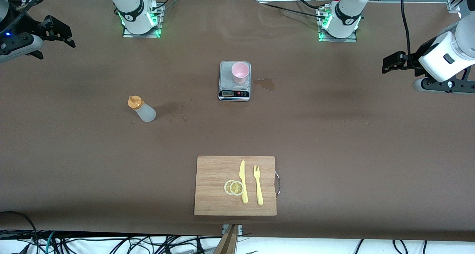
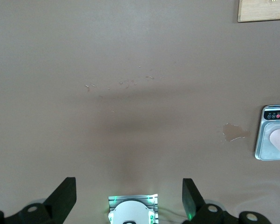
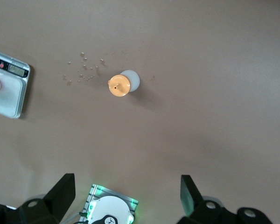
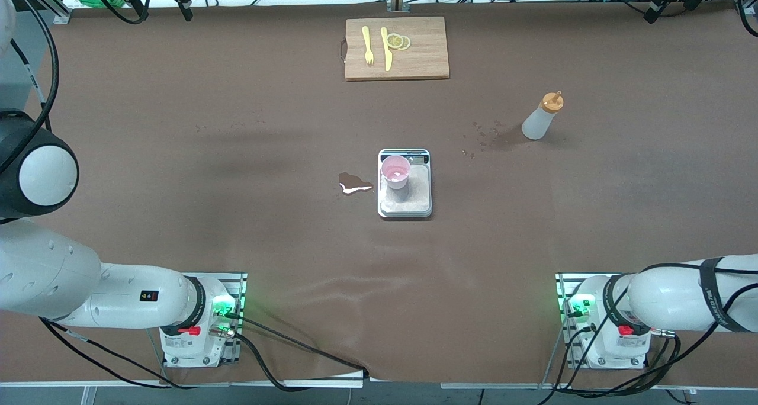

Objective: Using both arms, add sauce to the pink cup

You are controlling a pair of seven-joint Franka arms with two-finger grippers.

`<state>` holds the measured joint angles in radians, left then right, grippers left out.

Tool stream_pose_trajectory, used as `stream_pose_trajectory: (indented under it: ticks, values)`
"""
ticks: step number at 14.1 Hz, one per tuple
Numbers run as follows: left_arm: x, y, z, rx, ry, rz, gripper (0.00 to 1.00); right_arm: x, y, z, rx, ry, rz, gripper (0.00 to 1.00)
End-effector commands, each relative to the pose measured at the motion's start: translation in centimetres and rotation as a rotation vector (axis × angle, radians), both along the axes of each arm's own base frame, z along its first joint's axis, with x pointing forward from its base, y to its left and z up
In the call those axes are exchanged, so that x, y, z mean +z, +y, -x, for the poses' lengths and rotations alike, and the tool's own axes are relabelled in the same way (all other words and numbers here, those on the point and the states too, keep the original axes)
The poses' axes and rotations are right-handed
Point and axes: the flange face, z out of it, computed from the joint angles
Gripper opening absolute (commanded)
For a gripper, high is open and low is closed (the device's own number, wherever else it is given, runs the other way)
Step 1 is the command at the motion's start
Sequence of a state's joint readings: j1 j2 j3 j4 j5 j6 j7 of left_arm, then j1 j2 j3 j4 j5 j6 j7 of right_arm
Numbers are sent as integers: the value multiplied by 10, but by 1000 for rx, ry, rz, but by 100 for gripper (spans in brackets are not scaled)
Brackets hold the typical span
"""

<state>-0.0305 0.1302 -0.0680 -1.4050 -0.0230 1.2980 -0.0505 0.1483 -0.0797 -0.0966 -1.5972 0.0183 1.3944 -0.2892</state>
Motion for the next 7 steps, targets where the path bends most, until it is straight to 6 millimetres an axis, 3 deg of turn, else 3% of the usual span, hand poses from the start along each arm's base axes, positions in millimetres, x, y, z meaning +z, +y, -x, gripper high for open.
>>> stream_pose_trajectory:
  ticks: [1,3,7]
  values:
    - [3,0,-1,-22,6,36,100,8,-18,-6,-48,-39,18,100]
    - [3,1,-1,-20,6,36,100,6,-28,-7,-62,-38,-5,100]
    - [3,0,-1,-22,6,36,100,7,-25,-6,-73,-33,-31,100]
